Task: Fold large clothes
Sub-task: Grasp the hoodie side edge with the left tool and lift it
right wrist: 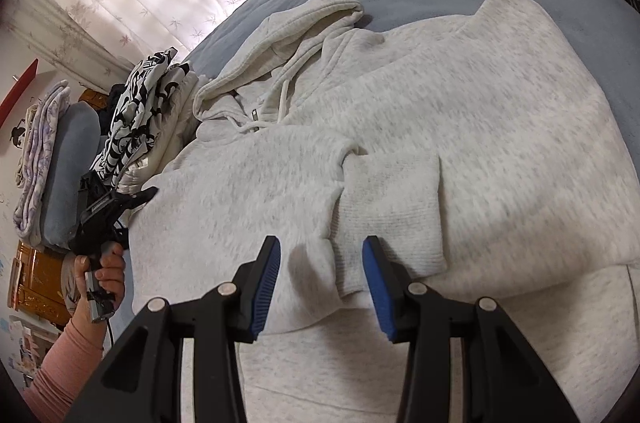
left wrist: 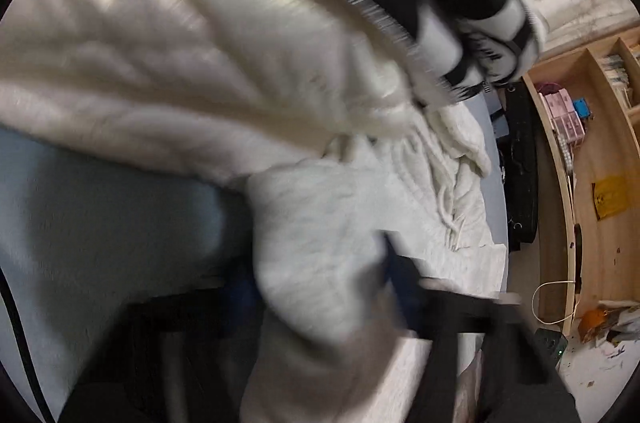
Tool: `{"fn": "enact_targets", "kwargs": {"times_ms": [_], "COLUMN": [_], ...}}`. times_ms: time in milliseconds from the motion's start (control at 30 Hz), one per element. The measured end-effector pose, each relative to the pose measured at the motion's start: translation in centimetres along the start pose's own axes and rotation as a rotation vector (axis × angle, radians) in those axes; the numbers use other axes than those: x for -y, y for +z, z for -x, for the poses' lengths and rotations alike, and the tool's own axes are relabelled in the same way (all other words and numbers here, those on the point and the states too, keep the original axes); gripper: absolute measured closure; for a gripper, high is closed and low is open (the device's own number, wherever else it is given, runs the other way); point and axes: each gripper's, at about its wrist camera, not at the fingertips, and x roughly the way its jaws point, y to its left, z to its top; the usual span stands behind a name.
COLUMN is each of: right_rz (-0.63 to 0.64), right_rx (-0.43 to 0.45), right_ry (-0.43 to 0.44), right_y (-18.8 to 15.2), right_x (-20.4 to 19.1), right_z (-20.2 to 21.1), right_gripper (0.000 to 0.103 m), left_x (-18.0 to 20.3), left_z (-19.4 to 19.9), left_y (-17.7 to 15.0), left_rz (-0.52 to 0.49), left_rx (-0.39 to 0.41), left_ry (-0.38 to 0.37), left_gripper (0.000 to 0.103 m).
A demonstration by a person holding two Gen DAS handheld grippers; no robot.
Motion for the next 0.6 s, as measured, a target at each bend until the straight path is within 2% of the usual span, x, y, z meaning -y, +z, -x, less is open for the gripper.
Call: {"fn": "enact_targets", "kwargs": {"times_ms": [33, 100, 200, 300, 367, 433, 600], "right_rz": [0.004, 0.017, 0.043, 0.07, 0.08, 0.072, -0.019], "right_rx": [0.003, 0.014, 0.026, 0.028, 0.025, 0.018, 0.024], "right_ry": [-0.001, -0.004, -0.015, -0.037, -0.046, -0.03, 0.029], "right_y": [0.0, -0.1, -0.4, -0.5, -0.5, -0.2, 1.5], "right_x": [0.0, -0.2, -0.4, -0.7, -0.9, -0.8, 0.6], "right_z": [-0.1, -0.1, -0.2, -0.4, -0.4, -0.2, 0.6], "right_gripper": [0.06, 0.06, 0.06, 0.06, 0.06, 0.06, 0.06], "left_x": [0.7, 3.0, 8.3, 10.7, 10.4, 9.5, 8.8], "left_z": [0.3, 2.3, 4.8, 3.7, 2.4, 1.3, 0.4], "left_y": [0.0, -0.3, -2.8, -5.0, -5.0, -4.5, -4.1], "left_rz": [-0.019, -0.14, -0.496, -0.71, -0.736, -0.707, -0.652], "left_rx": [0.038, 0.153, 0.332, 0.377, 0.344, 0.321, 0.306], "left_ry": [0.015, 0.056, 0.174, 0.332, 0.394, 0.427, 0.43], "left_gripper": [0.08, 0.087, 0.089, 0.089, 0.089, 0.082, 0.079]}}
